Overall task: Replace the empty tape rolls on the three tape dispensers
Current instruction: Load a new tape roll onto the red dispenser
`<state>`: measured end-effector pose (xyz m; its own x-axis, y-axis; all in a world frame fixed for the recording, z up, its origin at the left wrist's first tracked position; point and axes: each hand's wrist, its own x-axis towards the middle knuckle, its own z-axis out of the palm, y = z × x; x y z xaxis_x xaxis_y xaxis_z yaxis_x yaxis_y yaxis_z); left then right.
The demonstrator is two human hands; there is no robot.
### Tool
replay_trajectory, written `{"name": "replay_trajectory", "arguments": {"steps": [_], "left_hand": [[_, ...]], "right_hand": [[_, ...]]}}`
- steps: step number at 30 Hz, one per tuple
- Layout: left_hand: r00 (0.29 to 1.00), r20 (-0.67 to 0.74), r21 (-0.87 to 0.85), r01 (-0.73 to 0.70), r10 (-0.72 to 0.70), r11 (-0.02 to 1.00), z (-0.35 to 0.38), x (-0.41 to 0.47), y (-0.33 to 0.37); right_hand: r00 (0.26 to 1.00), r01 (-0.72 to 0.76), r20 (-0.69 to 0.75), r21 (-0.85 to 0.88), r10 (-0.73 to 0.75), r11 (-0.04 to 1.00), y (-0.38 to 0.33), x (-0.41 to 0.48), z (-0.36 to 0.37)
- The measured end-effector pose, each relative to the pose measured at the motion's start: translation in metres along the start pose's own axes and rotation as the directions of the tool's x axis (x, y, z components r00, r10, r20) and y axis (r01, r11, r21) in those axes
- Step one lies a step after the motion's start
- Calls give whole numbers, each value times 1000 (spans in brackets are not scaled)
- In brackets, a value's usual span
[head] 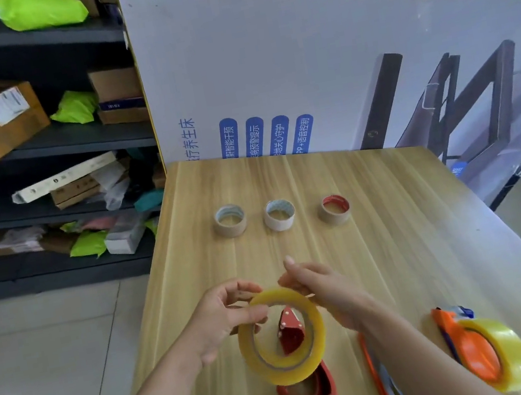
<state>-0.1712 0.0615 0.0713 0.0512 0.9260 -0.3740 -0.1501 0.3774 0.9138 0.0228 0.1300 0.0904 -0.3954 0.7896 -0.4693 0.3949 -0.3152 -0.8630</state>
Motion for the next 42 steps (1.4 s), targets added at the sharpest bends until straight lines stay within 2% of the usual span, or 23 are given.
{"name": "replay_trajectory", "arguments": {"steps": [2,5,8,11,15,22,28,31,35,39,42], "left_hand": [[994,-9,41,106,-106,994,-1,-1,-16],[971,-44,98,240,-237,966,3,-2,-43],[948,-78,112,315,-308,942,9,1,-64],[933,-113,137,354,-341,925,15,7,-78],[927,-150,188,368,-343,911,22,20,-90],[927,-169,273,370,-335,888,34,40,-96],[922,-124,340,386,-366,857,32,54,-92],[917,-115,283,398,-381,873,33,56,-93],[911,-172,88,393,-374,916,48,52,-110],[898,-258,-44,357,-356,933,61,48,-120],[893,-226,-64,385,-389,921,60,49,-119]], "right_hand": [[991,-75,-122,-84,64,994,22,5,1],[965,-226,-210,-369,156,902,60,10,3],[957,-287,-194,-574,213,767,89,11,6],[962,-269,-147,-671,231,691,106,11,8],[975,-220,-128,-691,183,688,117,13,7],[992,-128,-108,-810,70,572,122,13,2],[996,-80,-94,-869,-4,488,124,15,-7],[993,-98,-122,-836,-8,539,124,17,-9],[984,-140,-181,-771,-3,621,124,19,-12],[988,-128,-157,-761,12,636,124,22,-16],[991,-116,-133,-768,21,630,123,24,-21]]}}
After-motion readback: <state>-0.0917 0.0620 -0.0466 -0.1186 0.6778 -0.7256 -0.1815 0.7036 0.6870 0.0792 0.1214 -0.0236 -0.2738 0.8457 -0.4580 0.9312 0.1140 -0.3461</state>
